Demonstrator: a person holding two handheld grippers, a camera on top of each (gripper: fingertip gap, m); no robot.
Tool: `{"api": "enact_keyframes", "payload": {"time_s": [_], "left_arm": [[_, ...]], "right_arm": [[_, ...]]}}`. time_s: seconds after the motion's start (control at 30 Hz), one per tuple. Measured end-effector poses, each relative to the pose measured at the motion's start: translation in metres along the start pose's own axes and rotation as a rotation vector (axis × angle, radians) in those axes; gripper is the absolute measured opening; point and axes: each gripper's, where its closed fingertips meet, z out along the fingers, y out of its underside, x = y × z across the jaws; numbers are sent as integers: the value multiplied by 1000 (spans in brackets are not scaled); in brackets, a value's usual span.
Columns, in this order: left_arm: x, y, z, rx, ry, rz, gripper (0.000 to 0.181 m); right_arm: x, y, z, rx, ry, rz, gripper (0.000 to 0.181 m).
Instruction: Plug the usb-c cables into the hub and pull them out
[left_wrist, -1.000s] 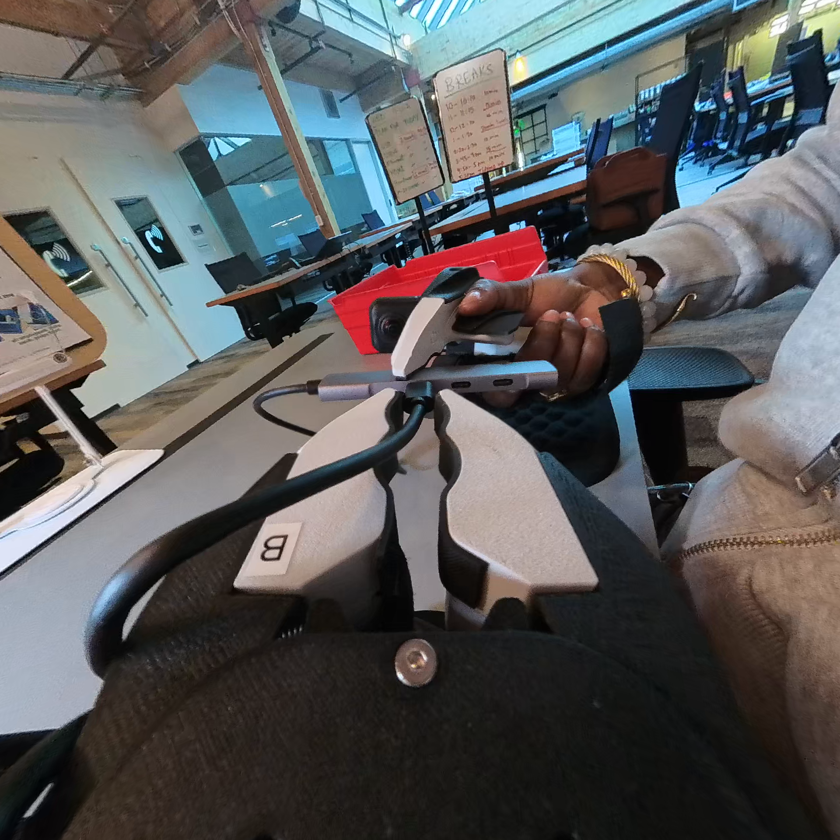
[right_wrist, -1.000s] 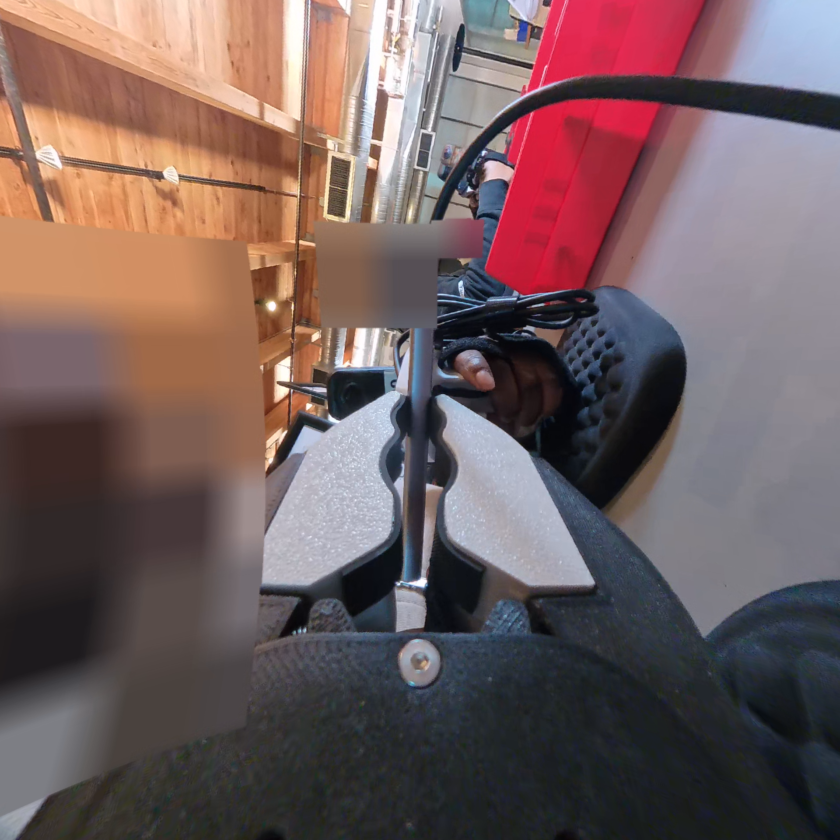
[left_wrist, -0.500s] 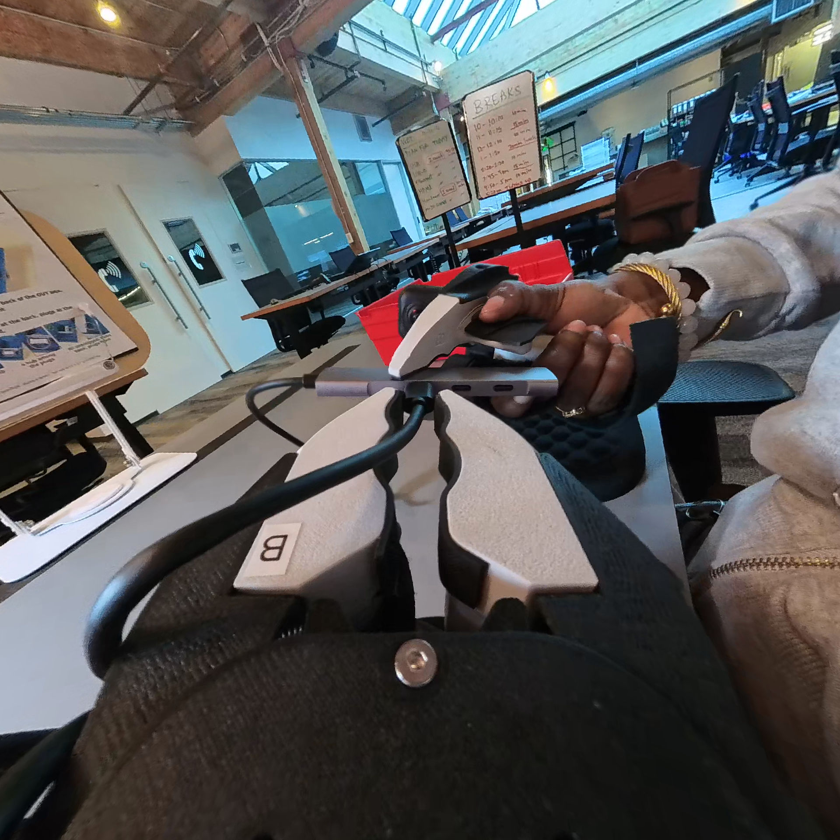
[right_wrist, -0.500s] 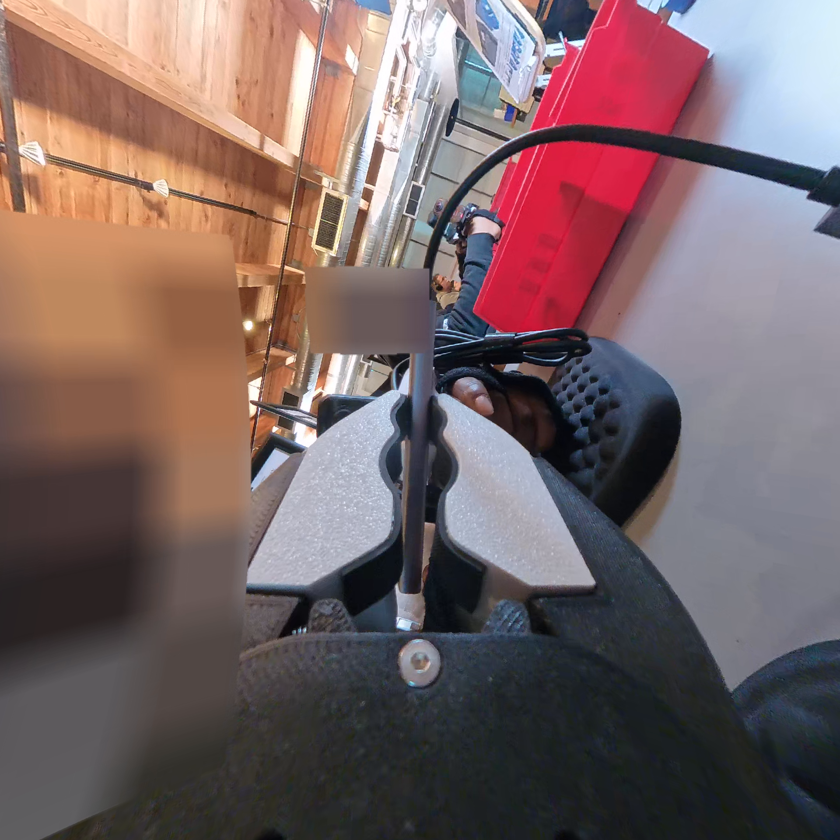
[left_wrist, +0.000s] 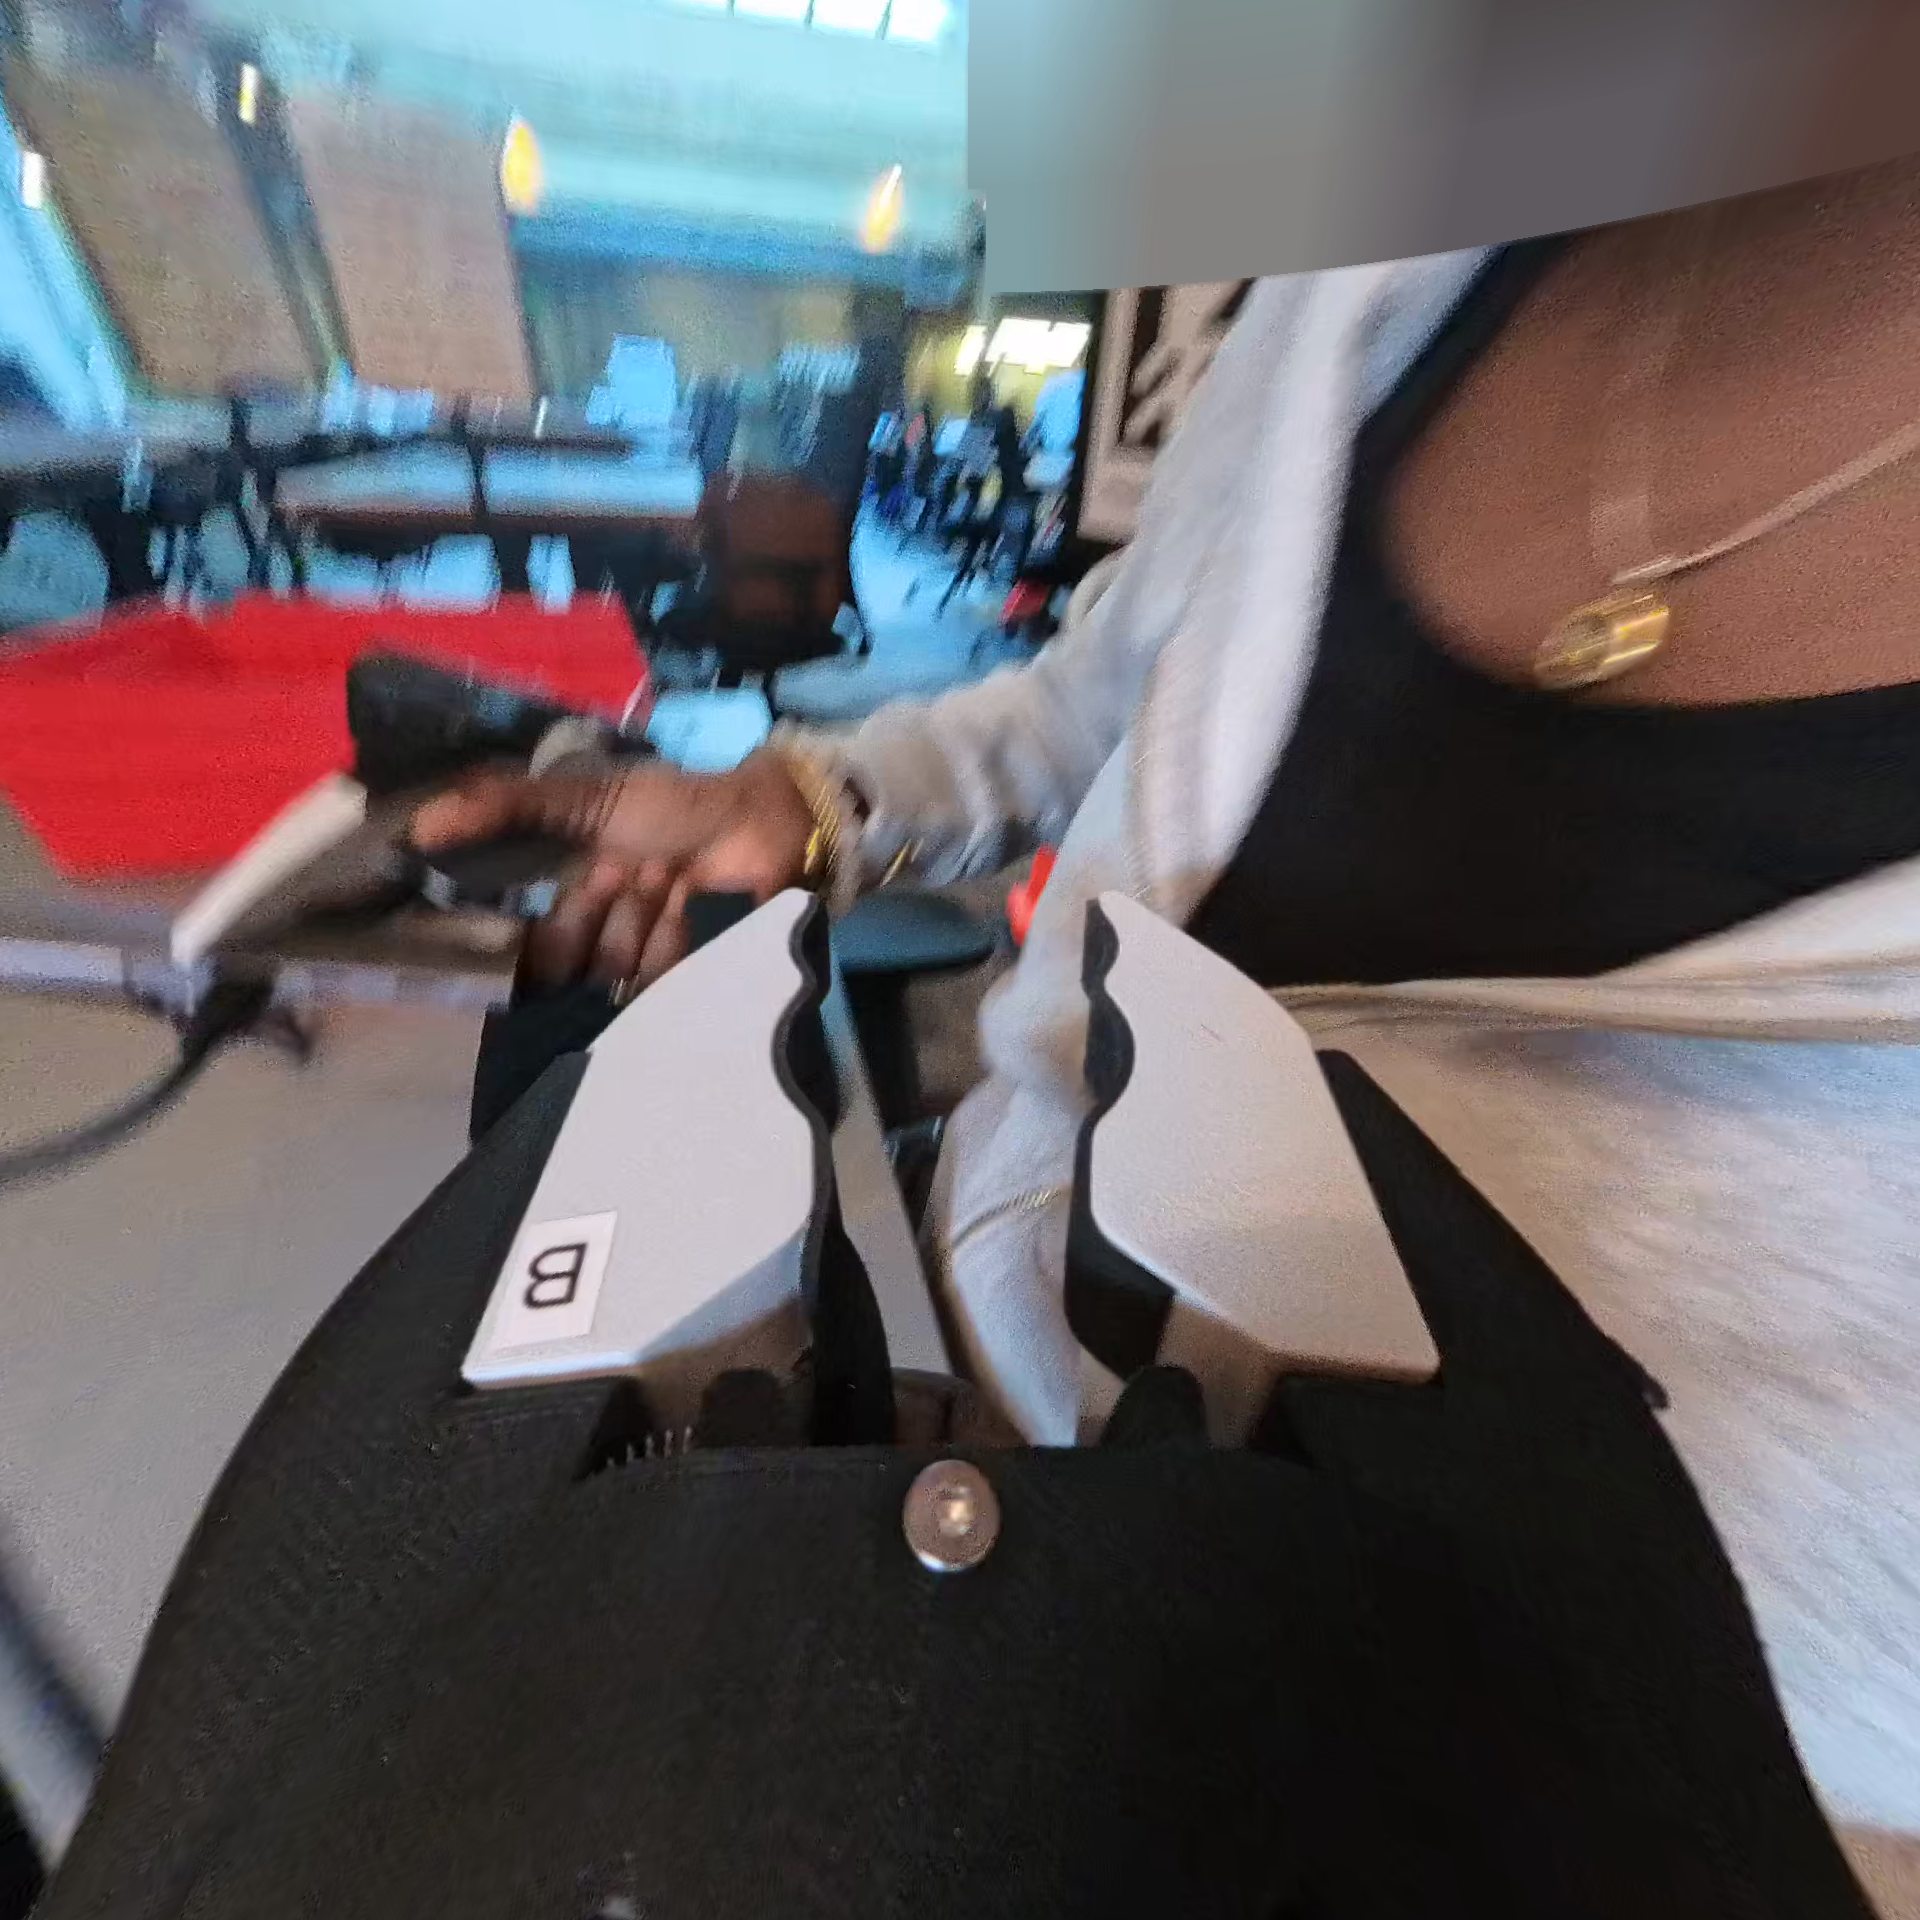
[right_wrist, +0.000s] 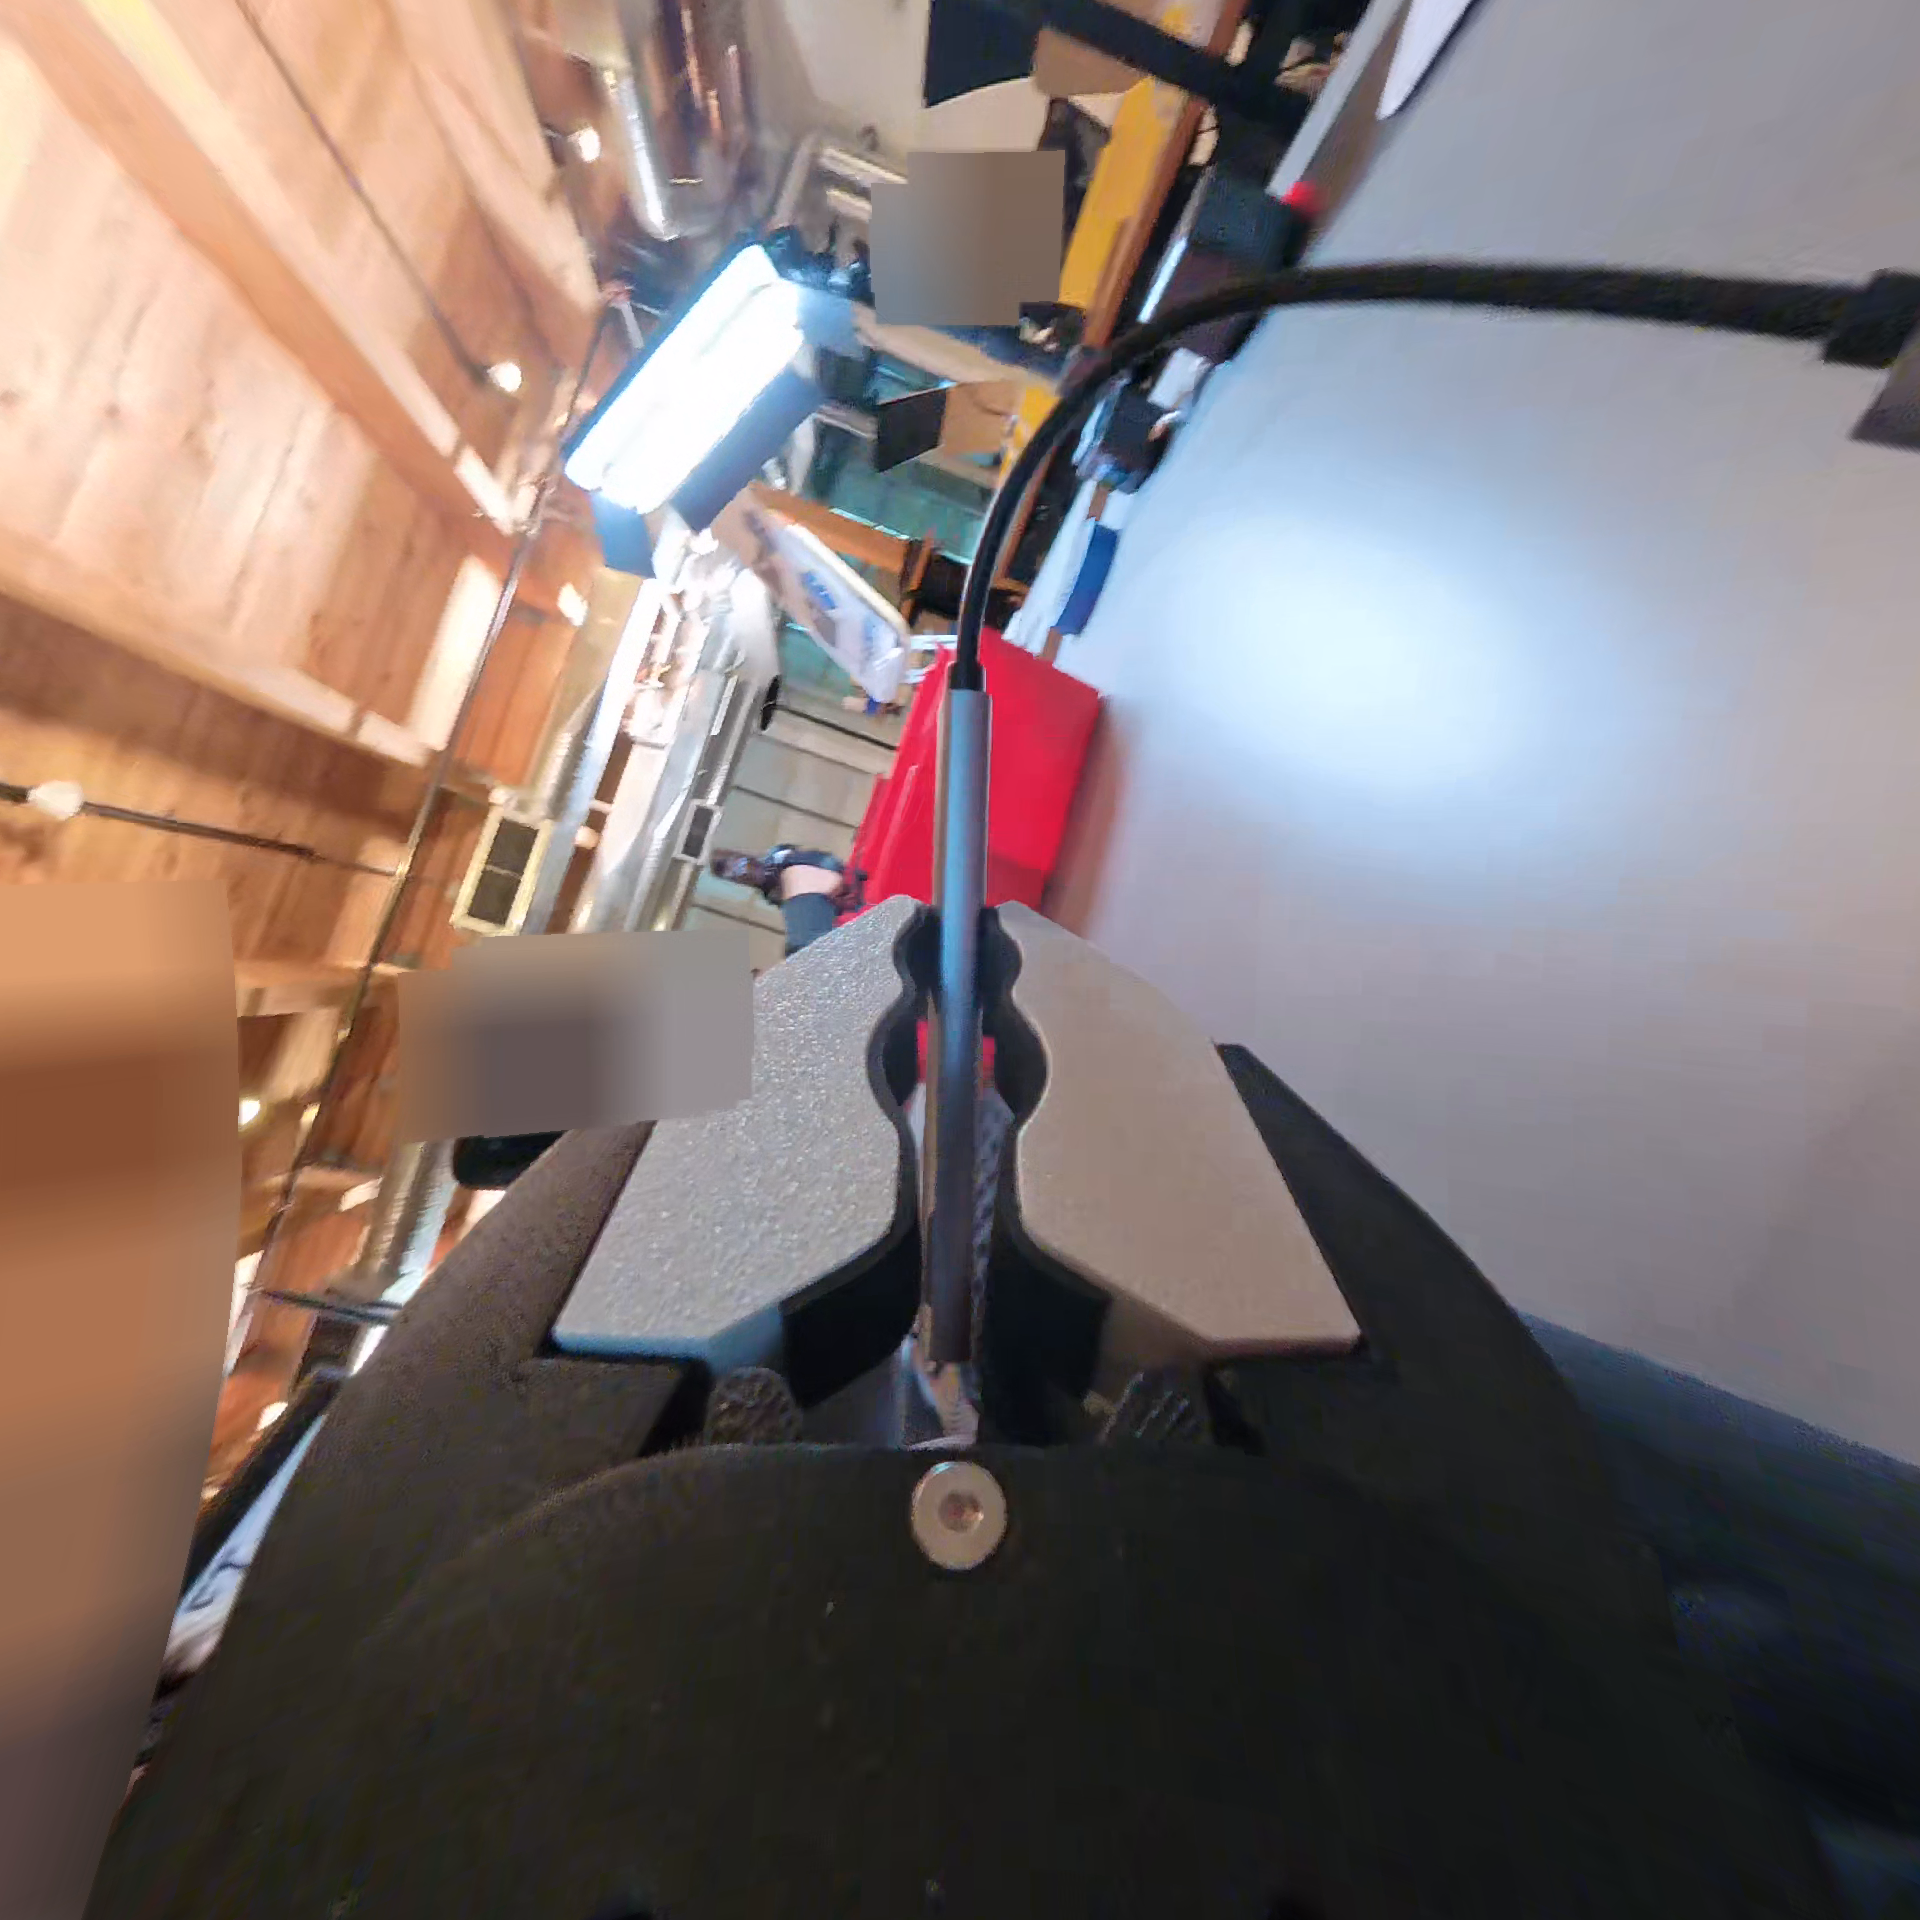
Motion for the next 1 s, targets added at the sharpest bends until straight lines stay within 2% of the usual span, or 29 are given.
{"api": "enact_keyframes", "payload": {"time_s": [0.07,0.1,0.17,0.23,0.3,0.4,0.43,0.5,0.57,0.63,0.67,0.73,0.8,0.87,1.0], "left_arm": [[20,-35,-22,202,81,58,45],[23,-52,-36,289,77,63,45],[18,-80,-67,404,-24,71,45],[1,-95,-98,402,-246,81,45],[-23,-96,-137,283,-560,95,45],[-45,-81,-211,-28,-966,68,45],[-49,-73,-237,-151,-1068,44,46],[-55,-56,-293,-380,-1243,-47,47],[-60,-36,-337,-546,-1329,-202,46],[-63,-8,-362,-728,-1321,-370,47],[-65,6,-373,-843,-1299,-393,46],[-70,32,-379,-1044,-1151,-352,41],[-73,56,-375,-1116,-989,-386,41],[-77,74,-379,-1191,-896,-401,41],[-89,97,-385,-1304,-773,-348,41]], "right_arm": [[13,-5,-5,21,63,-11,8],[18,-9,-8,39,89,-2,8],[26,-14,-12,62,138,0,9],[34,-12,-15,41,192,-10,11],[40,-8,-17,2,246,-22,19],[45,-1,-24,-68,324,-70,57],[44,1,-27,-96,344,-102,69],[38,3,-34,-135,371,-194,79],[30,-1,-42,-158,423,-331,92],[24,-9,-52,-190,500,-519,106],[15,-17,-56,-180,510,-624,106],[-17,-38,-60,-100,458,-813,100],[-53,-51,-64,-32,378,-933,93],[-81,-57,-67,9,315,-999,90],[-108,-58,-70,39,271,-1103,86]]}}
